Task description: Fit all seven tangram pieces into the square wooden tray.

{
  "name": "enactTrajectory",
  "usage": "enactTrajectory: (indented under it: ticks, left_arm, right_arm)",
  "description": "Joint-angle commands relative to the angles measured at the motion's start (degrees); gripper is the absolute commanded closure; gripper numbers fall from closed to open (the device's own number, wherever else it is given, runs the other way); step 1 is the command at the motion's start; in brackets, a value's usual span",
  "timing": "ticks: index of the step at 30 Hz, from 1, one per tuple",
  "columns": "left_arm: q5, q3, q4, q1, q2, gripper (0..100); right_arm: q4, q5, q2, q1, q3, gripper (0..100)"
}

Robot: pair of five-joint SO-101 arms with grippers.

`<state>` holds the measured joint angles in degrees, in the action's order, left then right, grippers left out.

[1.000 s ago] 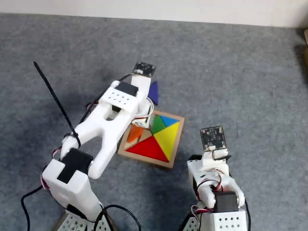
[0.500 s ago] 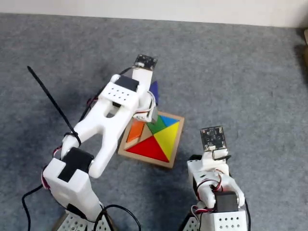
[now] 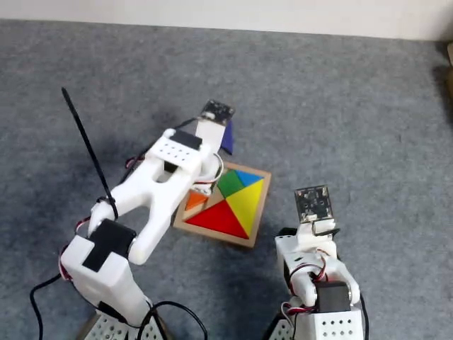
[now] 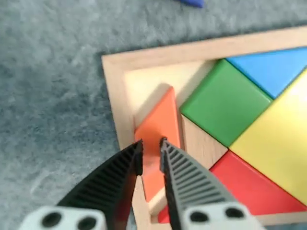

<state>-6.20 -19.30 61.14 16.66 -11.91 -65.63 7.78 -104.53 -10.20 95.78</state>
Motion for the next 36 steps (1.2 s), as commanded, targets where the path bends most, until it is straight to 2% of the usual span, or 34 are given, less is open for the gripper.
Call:
enactTrajectory:
  ticks: [1,6,17,21,25,33,36]
  left_arm:
    - [0.5,-5.6,0.1,0.1,0.7,95]
    - [0.5,-8.8,1.7,1.0,4.5,97]
    - [0.5,-15.1,2.4,0.4,26.2,96]
    - [0.3,-15.4,4.9,0.4,32.0,86]
    - [0.2,-15.4,6.2,-2.5,36.8,80]
    - [0.5,-23.3,5.8,-10.4,49.5,80]
    - [0.5,-29.4,2.3,-13.1,56.7,79]
  right_arm:
    - [-0.3,-0.2,-0.1,0.7,5.9,99.4]
    - [-0.3,-0.2,-0.1,0.7,5.9,99.4]
    - [-0.3,-0.2,-0.1,0.7,5.9,99.4]
    - [-0.3,-0.2,-0.1,0.7,5.9,99.4]
    - [-0.3,-0.2,-0.1,0.7,5.9,99.4]
    - [-0.3,-0.2,-0.1,0.7,5.9,99.4]
    - [-0.3,-0.2,-0.1,0.7,5.9,99.4]
